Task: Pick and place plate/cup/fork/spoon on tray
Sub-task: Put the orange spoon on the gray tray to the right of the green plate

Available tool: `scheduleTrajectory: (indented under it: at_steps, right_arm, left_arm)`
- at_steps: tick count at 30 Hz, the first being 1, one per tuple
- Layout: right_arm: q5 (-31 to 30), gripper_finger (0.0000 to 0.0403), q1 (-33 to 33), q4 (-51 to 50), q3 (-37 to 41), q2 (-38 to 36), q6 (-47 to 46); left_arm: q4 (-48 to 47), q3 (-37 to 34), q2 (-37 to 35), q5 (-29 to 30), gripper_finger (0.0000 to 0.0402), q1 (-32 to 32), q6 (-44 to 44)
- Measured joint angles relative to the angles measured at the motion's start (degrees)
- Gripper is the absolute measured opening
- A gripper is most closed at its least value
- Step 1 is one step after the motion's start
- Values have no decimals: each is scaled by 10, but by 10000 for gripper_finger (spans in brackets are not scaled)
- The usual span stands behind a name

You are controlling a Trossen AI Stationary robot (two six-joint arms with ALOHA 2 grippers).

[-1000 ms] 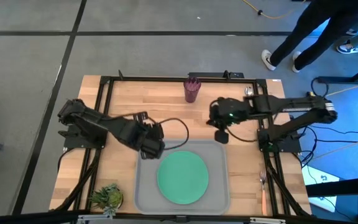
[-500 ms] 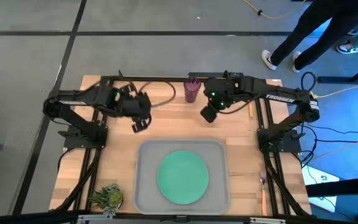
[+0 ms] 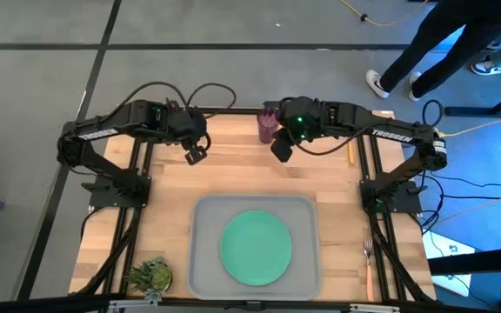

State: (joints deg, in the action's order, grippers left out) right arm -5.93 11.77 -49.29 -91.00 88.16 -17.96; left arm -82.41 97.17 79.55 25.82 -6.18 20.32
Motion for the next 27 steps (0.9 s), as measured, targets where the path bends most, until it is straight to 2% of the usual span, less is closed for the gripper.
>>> scheduleTrajectory:
  at_steps: [9, 13, 18, 21, 27]
  right_arm:
    - [1, 5, 14, 2, 0, 0, 96]
    - [17, 13, 35, 2, 0, 0, 122]
    - [17, 23, 67, -5, 0, 0, 100]
    - [16, 31, 96, -23, 0, 0, 55]
    - [14, 65, 162, -78, 0, 0, -9]
  left_arm:
    - [16, 0, 0, 0, 54, -22, 0]
    - [17, 0, 0, 0, 54, -26, 0]
    - [23, 0, 0, 0, 54, -26, 0]
    - [23, 0, 0, 0, 53, -26, 1]
    - [23, 0, 0, 0, 54, -26, 5]
